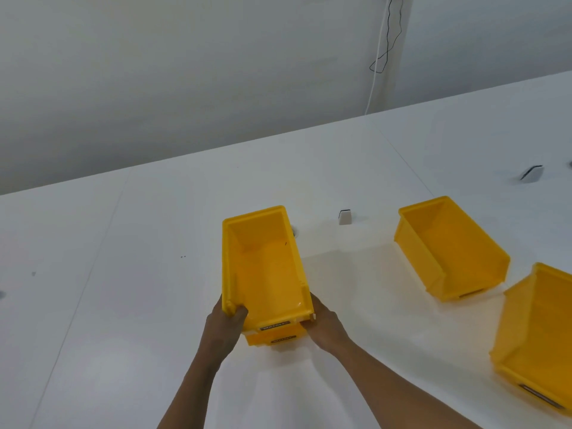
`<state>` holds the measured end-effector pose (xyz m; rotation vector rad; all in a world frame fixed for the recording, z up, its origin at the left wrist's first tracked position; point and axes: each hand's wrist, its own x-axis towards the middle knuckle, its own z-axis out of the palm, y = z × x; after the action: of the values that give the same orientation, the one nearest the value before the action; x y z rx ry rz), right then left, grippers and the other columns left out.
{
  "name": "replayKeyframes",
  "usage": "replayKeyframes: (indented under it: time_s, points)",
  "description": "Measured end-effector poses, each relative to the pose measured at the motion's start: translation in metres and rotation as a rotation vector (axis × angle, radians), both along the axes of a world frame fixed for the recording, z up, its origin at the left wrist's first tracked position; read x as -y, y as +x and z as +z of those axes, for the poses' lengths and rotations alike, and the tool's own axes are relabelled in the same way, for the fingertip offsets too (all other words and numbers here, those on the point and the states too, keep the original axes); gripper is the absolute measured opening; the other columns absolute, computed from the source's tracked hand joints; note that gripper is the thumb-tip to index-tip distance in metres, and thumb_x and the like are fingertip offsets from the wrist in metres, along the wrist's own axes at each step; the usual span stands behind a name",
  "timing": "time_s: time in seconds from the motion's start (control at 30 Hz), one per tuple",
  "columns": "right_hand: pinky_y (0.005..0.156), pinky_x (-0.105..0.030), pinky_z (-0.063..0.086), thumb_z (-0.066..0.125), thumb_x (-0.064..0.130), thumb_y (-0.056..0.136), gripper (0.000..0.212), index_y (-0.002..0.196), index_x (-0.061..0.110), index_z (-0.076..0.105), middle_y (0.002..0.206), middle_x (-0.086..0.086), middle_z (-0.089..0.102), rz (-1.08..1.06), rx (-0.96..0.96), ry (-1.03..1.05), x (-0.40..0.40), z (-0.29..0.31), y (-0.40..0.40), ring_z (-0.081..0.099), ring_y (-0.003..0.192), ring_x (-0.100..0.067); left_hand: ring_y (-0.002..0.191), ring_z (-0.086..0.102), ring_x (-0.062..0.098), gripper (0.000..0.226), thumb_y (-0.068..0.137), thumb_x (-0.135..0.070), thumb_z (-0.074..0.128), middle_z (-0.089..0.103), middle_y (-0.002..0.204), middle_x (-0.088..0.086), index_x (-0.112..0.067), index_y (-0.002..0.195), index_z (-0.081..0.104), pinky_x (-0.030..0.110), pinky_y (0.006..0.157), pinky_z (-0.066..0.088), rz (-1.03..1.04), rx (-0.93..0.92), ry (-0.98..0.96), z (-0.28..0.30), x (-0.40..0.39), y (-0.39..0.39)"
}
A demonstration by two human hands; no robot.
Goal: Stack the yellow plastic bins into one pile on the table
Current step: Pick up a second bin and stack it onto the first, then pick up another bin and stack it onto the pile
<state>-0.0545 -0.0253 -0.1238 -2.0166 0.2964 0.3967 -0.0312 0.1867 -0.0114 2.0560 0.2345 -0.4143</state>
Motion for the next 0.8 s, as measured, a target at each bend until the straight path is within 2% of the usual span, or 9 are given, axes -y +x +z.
replayKeyframes:
  time_s: [0.1, 0.2, 0.33, 0.4, 0.47, 0.57, 0.7, 0.73, 0.8]
  points:
    - [0.100, -0.038, 0.044, 0.061, 0.056, 0.085, 0.092, 0.155, 0.032, 0.007, 0.148, -0.009, 0.048, 0.039, -0.067, -0.004, 0.019, 0.005, -0.005, 0.052, 0.129, -0.029, 0.126, 0.049, 0.035, 0.078, 0.080, -0.056, 0.058, 0.042, 0.148, 0.005, -0.033, 0.146, 0.023, 0.058, 0.098, 0.046, -0.008, 0.039, -0.026, 0.013, -0.004, 0.000]
    - [0.110, -0.040, 0.036, 0.069, 0.056, 0.080, 0.100, 0.153, 0.041, 0.001, 0.159, -0.002, 0.031, 0.005, -0.038, -0.016, 0.054, 0.018, -0.014, 0.036, 0.142, -0.025, 0.139, 0.035, 0.036, 0.091, 0.072, -0.068, 0.056, 0.025, 0.158, 0.001, -0.038, 0.147, 0.014, 0.062, 0.104, 0.037, 0.094, 0.145, 0.134, 0.034, -0.001, 0.004]
    - [0.110, -0.039, 0.034, 0.069, 0.068, 0.070, 0.104, 0.150, 0.047, 0.007, 0.160, 0.007, 0.027, -0.204, 0.074, -0.057, 0.116, 0.050, -0.039, 0.033, 0.144, -0.020, 0.141, 0.032, 0.028, 0.073, 0.080, -0.066, 0.049, 0.032, 0.155, -0.001, -0.038, 0.143, 0.025, 0.057, 0.105, 0.035, 0.110, 0.502, 0.243, 0.074, 0.042, 0.008]
    - [0.111, -0.038, 0.034, 0.069, 0.070, 0.069, 0.103, 0.151, 0.046, 0.012, 0.160, 0.008, 0.028, -0.317, 0.136, -0.082, 0.149, 0.067, -0.058, 0.031, 0.144, -0.017, 0.136, 0.040, 0.023, 0.063, 0.084, -0.063, 0.049, 0.040, 0.149, -0.006, -0.039, 0.139, 0.032, 0.052, 0.105, 0.040, 0.046, 0.622, 0.188, 0.088, 0.082, 0.008]
    - [0.110, -0.039, 0.035, 0.069, 0.068, 0.070, 0.101, 0.151, 0.044, 0.014, 0.159, 0.010, 0.028, -0.419, 0.183, -0.122, 0.186, 0.081, -0.082, 0.031, 0.144, -0.016, 0.127, 0.048, 0.015, 0.055, 0.085, -0.058, 0.053, 0.047, 0.139, -0.013, -0.040, 0.136, 0.039, 0.042, 0.099, 0.046, -0.063, 0.666, 0.073, 0.093, 0.133, 0.004]
    - [0.109, -0.041, 0.036, 0.071, 0.064, 0.072, 0.098, 0.151, 0.043, 0.017, 0.159, 0.010, 0.029, -0.575, 0.189, -0.197, 0.235, 0.094, -0.118, 0.031, 0.144, -0.019, 0.119, 0.052, 0.003, 0.048, 0.085, -0.053, 0.055, 0.055, 0.132, -0.014, -0.038, 0.131, 0.047, 0.028, 0.092, 0.050, -0.259, 0.584, -0.094, 0.083, 0.208, -0.010]
    - [0.115, -0.048, 0.032, 0.071, 0.059, 0.075, 0.095, 0.152, 0.039, 0.018, 0.161, 0.006, 0.025, -0.768, 0.133, -0.272, 0.290, 0.092, -0.167, 0.024, 0.147, -0.020, 0.114, 0.052, -0.002, 0.049, 0.084, -0.055, 0.054, 0.059, 0.129, -0.012, -0.038, 0.129, 0.047, 0.014, 0.082, 0.047, -0.547, 0.359, -0.143, 0.043, 0.295, -0.040]
    - [0.115, -0.050, 0.031, 0.071, 0.059, 0.076, 0.095, 0.152, 0.039, 0.017, 0.161, 0.005, 0.025, -0.816, 0.112, -0.293, 0.303, 0.088, -0.180, 0.023, 0.147, -0.021, 0.115, 0.053, 0.001, 0.051, 0.083, -0.057, 0.054, 0.059, 0.129, -0.011, -0.038, 0.130, 0.047, 0.013, 0.081, 0.045, -0.612, 0.307, -0.138, 0.032, 0.317, -0.049]
    - [0.116, -0.053, 0.027, 0.069, 0.060, 0.076, 0.095, 0.151, 0.039, 0.016, 0.161, 0.001, 0.024, -0.900, 0.063, -0.342, 0.320, 0.080, -0.199, 0.021, 0.148, -0.024, 0.119, 0.054, 0.009, 0.055, 0.082, -0.058, 0.055, 0.057, 0.133, -0.008, -0.035, 0.132, 0.045, 0.022, 0.087, 0.046, -0.716, 0.212, -0.105, 0.008, 0.354, -0.066]
